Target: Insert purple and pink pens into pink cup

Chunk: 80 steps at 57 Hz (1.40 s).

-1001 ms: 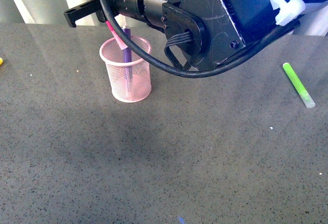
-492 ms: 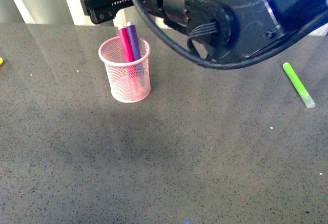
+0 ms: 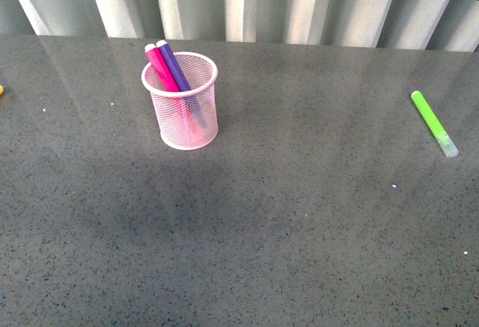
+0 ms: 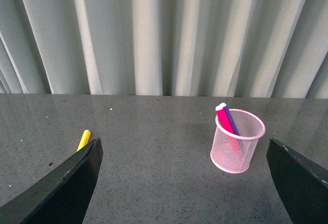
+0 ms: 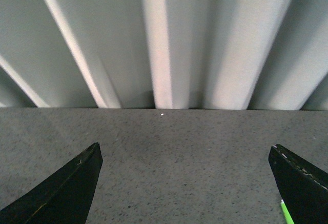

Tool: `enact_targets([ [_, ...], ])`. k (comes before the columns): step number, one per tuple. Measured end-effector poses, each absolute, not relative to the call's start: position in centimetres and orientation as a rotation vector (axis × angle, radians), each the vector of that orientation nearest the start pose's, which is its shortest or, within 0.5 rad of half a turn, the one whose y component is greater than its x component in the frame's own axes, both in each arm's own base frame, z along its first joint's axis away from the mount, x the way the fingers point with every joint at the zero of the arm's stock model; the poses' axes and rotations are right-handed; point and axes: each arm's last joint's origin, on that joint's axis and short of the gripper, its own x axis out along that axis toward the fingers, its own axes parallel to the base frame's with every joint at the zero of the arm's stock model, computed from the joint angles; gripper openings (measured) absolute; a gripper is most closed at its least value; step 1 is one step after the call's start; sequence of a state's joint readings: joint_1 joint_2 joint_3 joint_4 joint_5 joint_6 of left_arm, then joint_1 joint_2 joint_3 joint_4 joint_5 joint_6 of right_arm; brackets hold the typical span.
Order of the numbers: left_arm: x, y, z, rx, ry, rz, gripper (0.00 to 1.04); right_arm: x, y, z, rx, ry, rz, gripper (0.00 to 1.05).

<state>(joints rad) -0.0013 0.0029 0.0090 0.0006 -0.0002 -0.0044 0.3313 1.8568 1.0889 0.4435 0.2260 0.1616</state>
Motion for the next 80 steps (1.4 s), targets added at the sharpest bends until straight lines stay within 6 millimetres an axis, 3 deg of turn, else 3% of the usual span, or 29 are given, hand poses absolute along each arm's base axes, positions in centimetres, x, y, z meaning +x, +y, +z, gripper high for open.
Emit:
enact_targets([
  [6, 9.7, 0.0, 16.6, -0.004, -0.006, -0.002, 0.98, 38.2, 12.5, 19.8, 0.069, 0.283, 0.063, 0.95],
  [9, 9.7, 0.0, 16.6, -0.005, -0.006, -0.001, 0.98, 36.9, 11.7, 19.1, 0.038, 0.127, 0.024, 0.82],
  [15, 9.7, 0.0, 16.6, -0.005, -0.006, 0.003, 0.98, 32.8, 9.1, 18.8, 0.013, 0.009, 0.038, 0.58],
  [22, 9.7, 0.0, 16.6, -0.004, -0.006, -0.001, 0.98, 28.8, 5.6, 18.5, 0.004, -0.006, -0.006, 0.29],
  [30, 9.7, 0.0, 16.6, -0.005, -0.006, -0.001, 0.98, 25.3, 4.0, 17.5, -0.006, 0.017, 0.016, 0.03],
  [51, 9.7, 0.0, 16.6, -0.005, -0.006, 0.0, 0.98, 19.9, 1.7, 15.9, -0.006, 0.026, 0.006, 0.03],
  [67, 9.7, 0.0, 16.6, -0.005, -0.006, 0.0, 0.98, 17.0, 0.1, 16.2, -0.003, 0.016, 0.002, 0.03],
  [80, 9.7, 0.0, 16.6, -0.005, -0.006, 0.0, 0.98, 15.0, 0.0, 16.4, -0.003, 0.01, 0.003, 0.03],
])
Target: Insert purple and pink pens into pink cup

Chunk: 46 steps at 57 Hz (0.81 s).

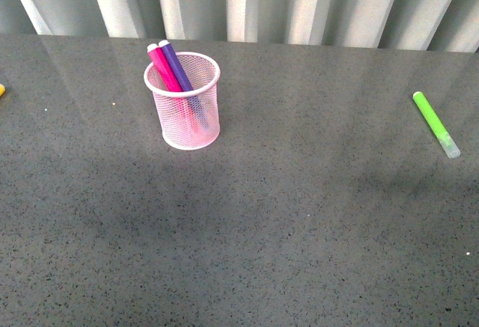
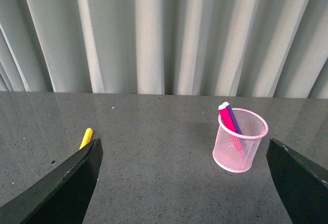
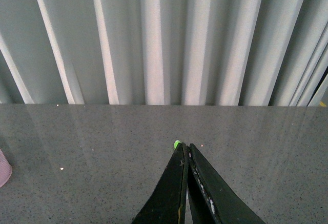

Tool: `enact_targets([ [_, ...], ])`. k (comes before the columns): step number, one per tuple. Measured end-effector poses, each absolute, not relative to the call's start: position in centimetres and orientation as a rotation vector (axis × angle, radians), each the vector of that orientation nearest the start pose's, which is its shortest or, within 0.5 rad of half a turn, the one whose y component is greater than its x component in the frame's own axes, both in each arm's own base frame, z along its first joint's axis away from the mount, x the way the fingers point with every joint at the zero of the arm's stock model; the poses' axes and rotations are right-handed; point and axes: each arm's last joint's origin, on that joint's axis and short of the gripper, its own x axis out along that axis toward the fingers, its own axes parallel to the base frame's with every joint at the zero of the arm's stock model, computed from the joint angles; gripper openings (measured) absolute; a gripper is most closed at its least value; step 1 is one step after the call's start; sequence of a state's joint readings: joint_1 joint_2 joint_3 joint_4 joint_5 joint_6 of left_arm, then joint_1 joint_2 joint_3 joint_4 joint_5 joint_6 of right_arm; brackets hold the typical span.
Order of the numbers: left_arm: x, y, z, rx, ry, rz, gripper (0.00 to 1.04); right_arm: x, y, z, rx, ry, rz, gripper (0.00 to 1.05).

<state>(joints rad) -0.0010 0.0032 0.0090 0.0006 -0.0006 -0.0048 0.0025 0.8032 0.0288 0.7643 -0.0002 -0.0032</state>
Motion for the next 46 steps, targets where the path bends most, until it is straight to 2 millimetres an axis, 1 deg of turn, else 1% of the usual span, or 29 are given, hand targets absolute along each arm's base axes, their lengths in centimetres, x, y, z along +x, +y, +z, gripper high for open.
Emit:
enact_targets([
  [18, 9.7, 0.0, 16.6, -0.005, -0.006, 0.0, 0.98, 13.4, 0.0, 17.1, -0.003, -0.013, 0.003, 0.03],
  [46, 9.7, 0.0, 16.6, -0.005, -0.006, 0.0, 0.98, 11.8, 0.0, 17.5, -0.003, -0.025, 0.002, 0.03],
])
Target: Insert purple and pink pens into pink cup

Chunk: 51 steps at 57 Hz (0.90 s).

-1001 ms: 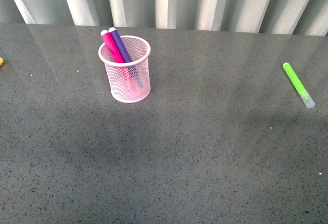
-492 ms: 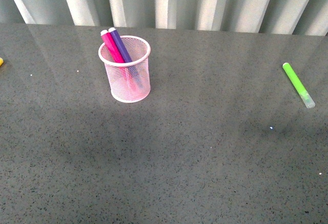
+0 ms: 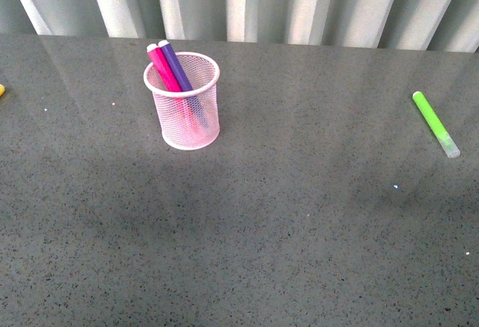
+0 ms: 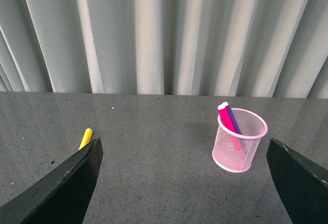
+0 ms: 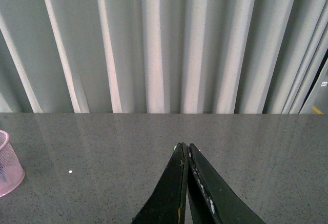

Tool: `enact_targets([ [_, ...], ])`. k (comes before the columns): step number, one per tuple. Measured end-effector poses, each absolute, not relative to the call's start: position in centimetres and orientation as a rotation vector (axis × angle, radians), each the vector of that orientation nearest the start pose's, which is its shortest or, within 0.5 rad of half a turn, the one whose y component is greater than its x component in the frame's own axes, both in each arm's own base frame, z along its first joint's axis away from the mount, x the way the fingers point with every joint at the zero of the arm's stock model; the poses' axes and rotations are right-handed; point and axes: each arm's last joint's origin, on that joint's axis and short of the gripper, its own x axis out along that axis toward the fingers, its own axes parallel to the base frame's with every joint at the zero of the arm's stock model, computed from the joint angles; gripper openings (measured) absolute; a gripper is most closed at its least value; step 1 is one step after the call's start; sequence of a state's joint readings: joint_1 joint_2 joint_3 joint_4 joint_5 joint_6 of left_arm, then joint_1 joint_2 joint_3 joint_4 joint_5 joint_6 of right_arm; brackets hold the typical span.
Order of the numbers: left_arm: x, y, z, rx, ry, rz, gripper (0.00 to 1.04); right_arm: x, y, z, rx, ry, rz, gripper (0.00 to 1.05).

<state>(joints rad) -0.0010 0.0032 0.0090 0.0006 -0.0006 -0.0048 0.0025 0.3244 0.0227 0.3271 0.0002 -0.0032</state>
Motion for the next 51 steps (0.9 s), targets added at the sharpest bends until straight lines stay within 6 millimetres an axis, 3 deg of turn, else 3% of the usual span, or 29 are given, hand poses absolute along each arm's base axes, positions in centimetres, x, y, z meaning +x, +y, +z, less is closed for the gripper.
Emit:
enact_targets([
  [36, 9.7, 0.0, 16.6, -0.005, -0.006, -0.001, 0.98, 9.7, 0.0, 17.1, -0.002, -0.022, 0.001, 0.03],
  [51, 9.7, 0.0, 16.6, -0.005, -0.006, 0.0, 0.98, 9.7, 0.0, 17.1, -0.003, -0.02, 0.001, 0.06],
])
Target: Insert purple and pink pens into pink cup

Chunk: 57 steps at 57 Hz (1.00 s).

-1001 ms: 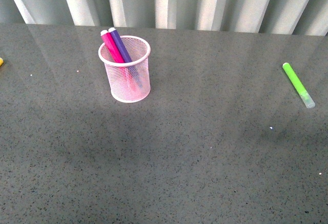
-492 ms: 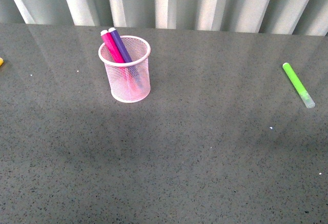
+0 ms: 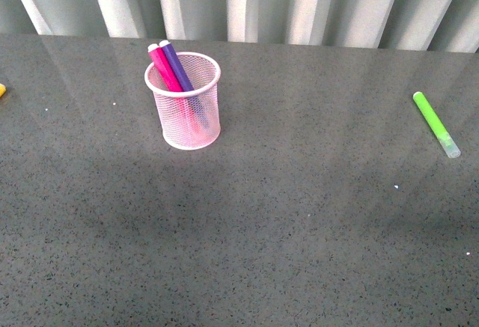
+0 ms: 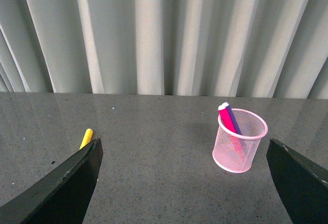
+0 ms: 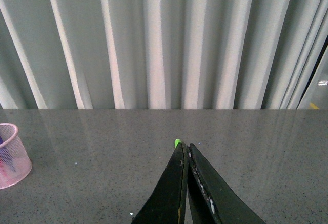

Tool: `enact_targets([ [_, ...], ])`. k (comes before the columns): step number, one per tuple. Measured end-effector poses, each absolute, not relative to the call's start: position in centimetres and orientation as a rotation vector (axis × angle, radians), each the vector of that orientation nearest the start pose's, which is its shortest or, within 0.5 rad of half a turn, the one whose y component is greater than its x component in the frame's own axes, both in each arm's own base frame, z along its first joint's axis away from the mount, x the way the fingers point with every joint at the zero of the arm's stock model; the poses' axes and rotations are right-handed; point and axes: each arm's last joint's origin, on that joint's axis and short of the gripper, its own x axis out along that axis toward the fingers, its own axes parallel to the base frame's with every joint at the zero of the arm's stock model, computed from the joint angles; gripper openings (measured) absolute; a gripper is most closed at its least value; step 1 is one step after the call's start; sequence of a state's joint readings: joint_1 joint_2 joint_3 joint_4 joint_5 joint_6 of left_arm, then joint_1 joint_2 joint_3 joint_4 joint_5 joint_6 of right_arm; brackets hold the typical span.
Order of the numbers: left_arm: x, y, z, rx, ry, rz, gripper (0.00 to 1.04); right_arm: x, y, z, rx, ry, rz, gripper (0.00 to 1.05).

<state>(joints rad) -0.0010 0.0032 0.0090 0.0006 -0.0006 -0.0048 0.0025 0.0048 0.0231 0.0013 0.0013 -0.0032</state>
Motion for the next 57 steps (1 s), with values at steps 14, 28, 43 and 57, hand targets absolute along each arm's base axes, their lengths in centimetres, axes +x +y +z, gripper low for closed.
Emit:
enact_targets([
  [14, 9.74, -0.01, 16.64, -0.005, -0.006, -0.001, 0.98, 9.65, 0.02, 17.11, -0.003, -0.019, 0.001, 0.52],
  [28, 9.74, -0.01, 16.64, -0.005, -0.006, 0.0, 0.98, 9.65, 0.02, 17.11, -0.002, -0.019, 0.001, 0.99],
  [43, 9.74, -0.01, 16.64, -0.005, -0.006, 0.0, 0.98, 9.65, 0.02, 17.11, -0.001, -0.019, 0.001, 0.98],
  [57, 9.74, -0.01, 16.64, -0.005, -0.006, 0.0, 0.98, 9.65, 0.02, 17.11, -0.001, -0.019, 0.001, 0.98],
])
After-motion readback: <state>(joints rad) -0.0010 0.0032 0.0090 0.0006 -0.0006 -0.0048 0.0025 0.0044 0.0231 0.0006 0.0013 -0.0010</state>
